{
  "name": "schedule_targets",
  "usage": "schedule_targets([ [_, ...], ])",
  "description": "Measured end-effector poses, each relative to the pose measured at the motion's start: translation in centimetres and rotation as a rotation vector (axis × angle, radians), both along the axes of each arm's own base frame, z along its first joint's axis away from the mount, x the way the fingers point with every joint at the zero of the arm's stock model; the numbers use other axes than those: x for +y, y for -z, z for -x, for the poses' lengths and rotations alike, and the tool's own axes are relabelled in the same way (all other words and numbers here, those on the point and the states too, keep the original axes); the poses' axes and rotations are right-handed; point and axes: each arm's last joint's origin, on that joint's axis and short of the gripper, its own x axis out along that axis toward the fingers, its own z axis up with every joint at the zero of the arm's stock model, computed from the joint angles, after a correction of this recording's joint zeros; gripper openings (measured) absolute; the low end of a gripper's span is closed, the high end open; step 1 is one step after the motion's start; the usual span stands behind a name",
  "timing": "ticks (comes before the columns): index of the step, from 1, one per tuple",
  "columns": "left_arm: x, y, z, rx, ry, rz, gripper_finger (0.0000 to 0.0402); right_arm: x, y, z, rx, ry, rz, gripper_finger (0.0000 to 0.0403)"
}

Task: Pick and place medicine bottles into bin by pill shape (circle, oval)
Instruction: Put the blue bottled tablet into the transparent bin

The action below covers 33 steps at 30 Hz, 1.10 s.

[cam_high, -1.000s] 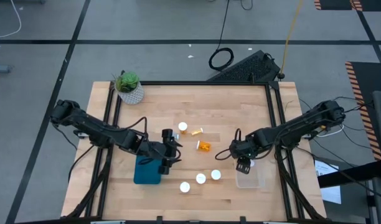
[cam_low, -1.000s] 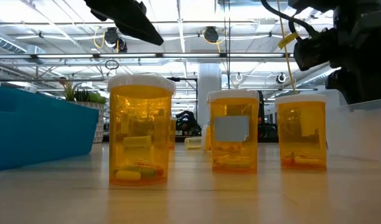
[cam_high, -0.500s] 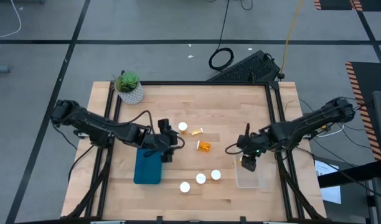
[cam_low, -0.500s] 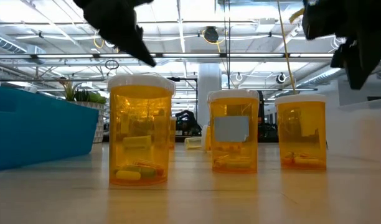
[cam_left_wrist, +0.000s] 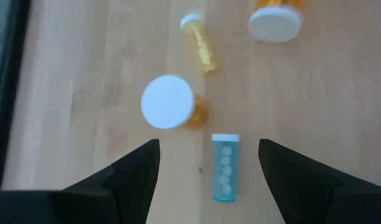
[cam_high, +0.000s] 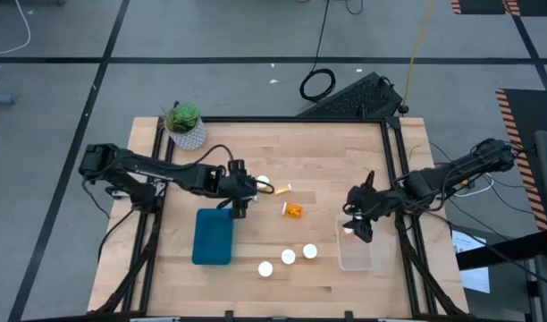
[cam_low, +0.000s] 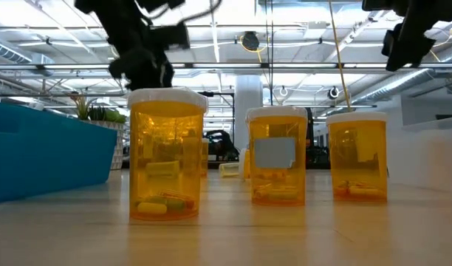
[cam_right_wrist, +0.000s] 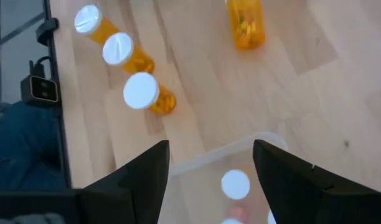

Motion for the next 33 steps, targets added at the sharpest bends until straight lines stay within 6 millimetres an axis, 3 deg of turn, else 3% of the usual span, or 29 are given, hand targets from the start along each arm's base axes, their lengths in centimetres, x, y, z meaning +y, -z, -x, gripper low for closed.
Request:
schedule_targets([
  [5,1.2,1.4,-0.1,0.083,-0.064,0.011,0.0273,0.1,-0.5,0.2,-0.054,-0.041,0.015,0.0226],
  [19,1.9,5.8,-1.1,0.253,-0.061,0.052,0.0273,0.7,-1.1,0.8,-0.112,-0.079,0.048,0.0226],
  [33,2.4,6.4,-1.3,0.275,-0.063,0.071,0.0273,0.7,-1.1,0.8,-0.112,-0.079,0.048,0.0226],
])
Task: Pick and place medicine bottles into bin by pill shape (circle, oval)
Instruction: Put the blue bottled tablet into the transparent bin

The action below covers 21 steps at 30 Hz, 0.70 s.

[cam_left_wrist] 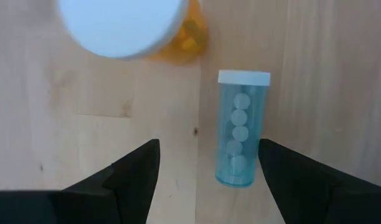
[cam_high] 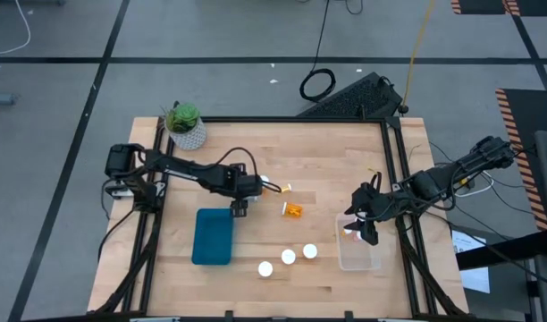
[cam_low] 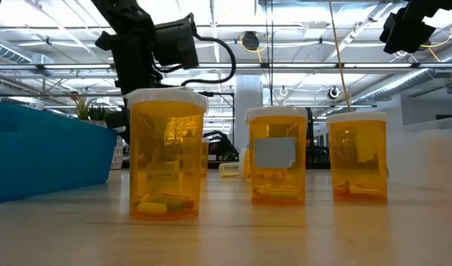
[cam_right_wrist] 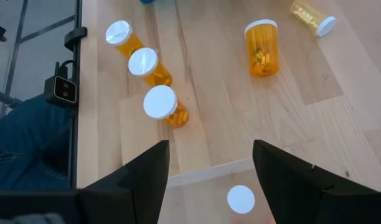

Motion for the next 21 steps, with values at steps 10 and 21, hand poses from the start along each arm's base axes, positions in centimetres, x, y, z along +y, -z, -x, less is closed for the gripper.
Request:
schedule_targets([
  [10,0.17,1.07,-0.38,0.019,0.018,0.042,0.0258,0.0,0.01,-0.01,-0.001,0.0,0.0,0.0226],
  [21,0.12,1.1,-0.33,0.026,0.038,0.055,0.0121,0.03,-0.04,-0.06,-0.009,-0.005,0.001,0.0226],
])
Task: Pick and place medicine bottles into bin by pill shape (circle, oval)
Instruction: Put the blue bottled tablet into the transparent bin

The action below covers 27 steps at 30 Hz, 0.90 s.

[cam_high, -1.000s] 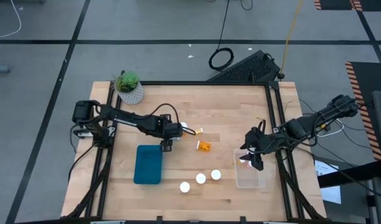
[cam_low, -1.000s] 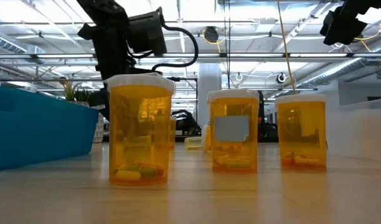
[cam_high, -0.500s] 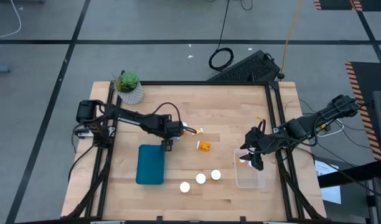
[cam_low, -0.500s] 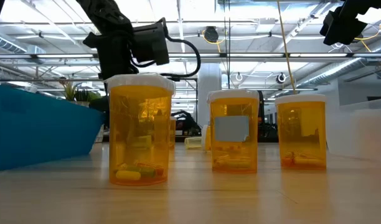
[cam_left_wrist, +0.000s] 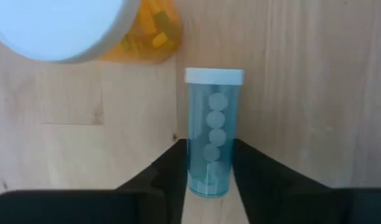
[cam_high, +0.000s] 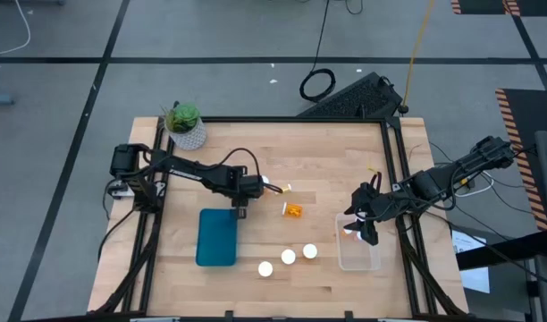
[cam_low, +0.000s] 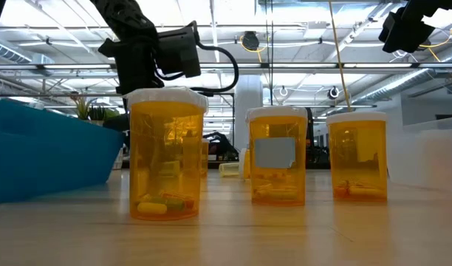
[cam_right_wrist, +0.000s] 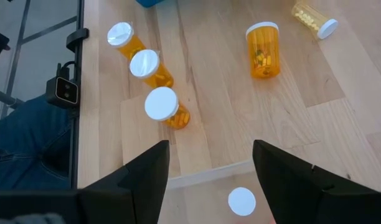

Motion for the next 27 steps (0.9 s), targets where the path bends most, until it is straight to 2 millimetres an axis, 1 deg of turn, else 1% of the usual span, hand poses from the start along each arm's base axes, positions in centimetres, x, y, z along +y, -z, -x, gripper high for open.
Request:
schedule_targets([
  [3,0.0,0.0,0.0,0.001,0.009,-0.002,0.0096,0.0,0.0,0.0,-0.006,0.0,-0.002,0.0226],
  [6,0.0,0.0,0.0,0.001,0.01,-0.002,0.0088,0.1,-0.1,-0.1,-0.018,-0.008,0.0,0.0226],
  [11,-0.1,-0.3,0.2,0.002,0.017,-0.003,0.0102,0.1,-0.2,-0.2,-0.036,-0.022,0.005,0.0226],
  [15,-0.1,-1.2,0.5,-0.012,0.023,-0.006,0.011,0.1,-0.2,-0.2,-0.04,-0.024,0.019,0.0226],
  [22,-0.7,-3.6,1.3,-0.073,0.03,-0.002,0.0112,0.0,-0.3,-0.4,-0.064,-0.018,0.056,0.0226],
  [27,-2.1,-6.5,2.1,-0.201,0.049,0.019,0.0112,0.1,-0.7,-0.8,-0.136,-0.038,0.101,0.0226],
])
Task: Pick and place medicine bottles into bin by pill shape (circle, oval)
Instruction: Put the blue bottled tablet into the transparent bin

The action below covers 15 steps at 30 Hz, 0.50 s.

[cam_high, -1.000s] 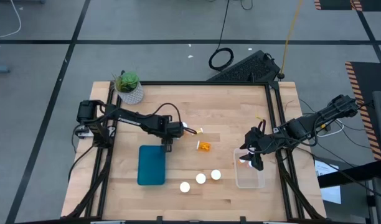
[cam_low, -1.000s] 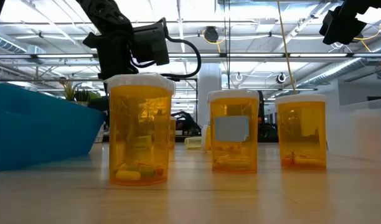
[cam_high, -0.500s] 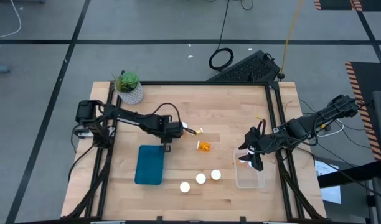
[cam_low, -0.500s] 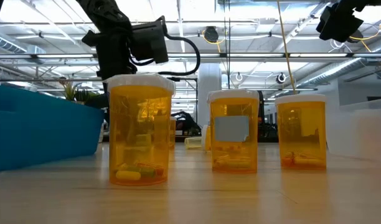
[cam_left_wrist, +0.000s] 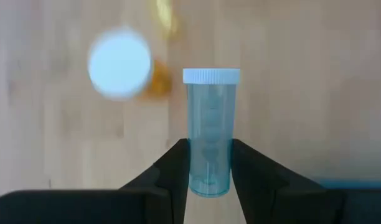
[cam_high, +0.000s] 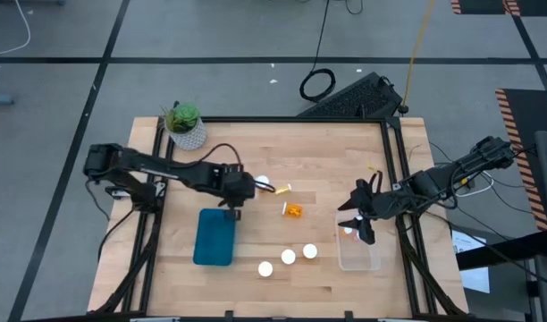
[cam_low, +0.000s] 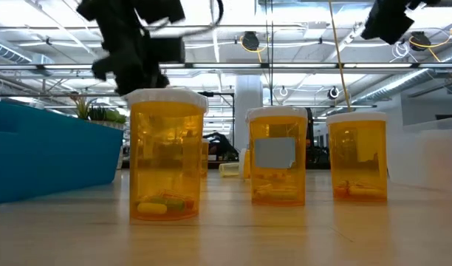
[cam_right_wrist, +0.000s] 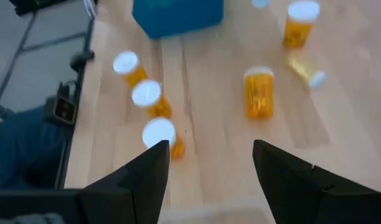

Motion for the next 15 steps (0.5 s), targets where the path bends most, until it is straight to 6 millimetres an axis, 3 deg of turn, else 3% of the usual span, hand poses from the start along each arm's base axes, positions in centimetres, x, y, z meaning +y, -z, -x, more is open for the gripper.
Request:
schedule_targets([
  [9,-3.2,-5.5,-0.4,-0.444,0.095,0.027,0.0113,-0.4,-1.7,-1.9,-0.254,0.012,0.177,0.0226],
  [15,-4.5,-7.7,-1.9,-0.729,0.152,0.013,0.0113,-0.4,-2.2,-4.8,-0.404,0.065,0.153,0.0226],
])
